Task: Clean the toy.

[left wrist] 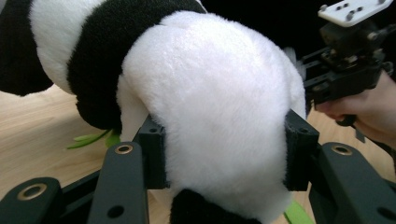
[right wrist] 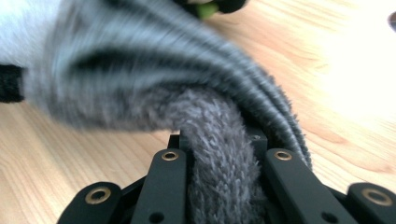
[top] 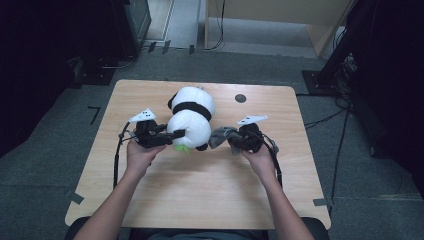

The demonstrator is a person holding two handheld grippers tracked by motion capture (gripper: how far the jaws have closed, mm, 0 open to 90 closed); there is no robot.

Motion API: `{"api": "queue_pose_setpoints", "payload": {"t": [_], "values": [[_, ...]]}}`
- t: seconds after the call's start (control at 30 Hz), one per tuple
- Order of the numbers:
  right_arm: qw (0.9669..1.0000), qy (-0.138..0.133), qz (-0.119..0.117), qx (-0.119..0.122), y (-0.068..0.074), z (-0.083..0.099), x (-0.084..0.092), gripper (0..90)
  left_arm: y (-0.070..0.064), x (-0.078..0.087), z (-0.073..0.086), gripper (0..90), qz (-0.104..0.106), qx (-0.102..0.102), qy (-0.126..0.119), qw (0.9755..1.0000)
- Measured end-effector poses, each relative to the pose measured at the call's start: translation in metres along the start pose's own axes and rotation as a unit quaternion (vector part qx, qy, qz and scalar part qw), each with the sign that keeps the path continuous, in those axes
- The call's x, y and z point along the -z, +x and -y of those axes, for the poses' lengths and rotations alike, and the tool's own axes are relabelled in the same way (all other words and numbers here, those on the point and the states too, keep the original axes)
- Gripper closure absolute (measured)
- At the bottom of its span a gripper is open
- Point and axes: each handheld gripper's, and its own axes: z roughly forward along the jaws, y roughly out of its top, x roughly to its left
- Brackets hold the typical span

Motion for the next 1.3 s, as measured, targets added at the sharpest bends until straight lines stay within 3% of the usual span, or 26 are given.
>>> {"api": "queue_pose_setpoints", "payload": {"t": [0.17,0.47,0.6,0.9,1.0,1.2,1.3], "values": [[0.9995,-0.019,0.007,-0.025,-0.011,0.0,0.01,76.7,0.009,0.003,0.002,47.6,-0.011,0.0,-0.007,0.9999],[0.998,-0.036,0.032,-0.041,-0.03,0.002,0.02,76.3,0.031,0.01,0.005,47.3,-0.035,0.006,-0.015,0.9992],[0.9973,-0.035,0.035,-0.054,-0.042,0.006,0.023,75.8,0.044,0.015,0.004,47.1,-0.048,0.019,-0.015,0.9985],[0.9954,-0.026,0.055,-0.074,-0.065,0.013,0.028,75.7,0.067,0.028,0.006,46.9,-0.081,0.017,-0.018,0.9964],[0.995,-0.028,0.058,-0.076,-0.071,0.015,0.029,75.5,0.074,0.03,0.008,46.7,-0.083,0.019,-0.023,0.9961],[0.9942,-0.027,0.06,-0.085,-0.086,0.026,0.023,74.7,0.085,0.03,0.014,45.2,-0.096,0.006,-0.005,0.9954],[0.9943,-0.018,0.071,-0.076,-0.092,0.031,0.016,73.9,0.09,0.029,0.018,43.5,-0.104,-0.004,0.009,0.9945]]}}
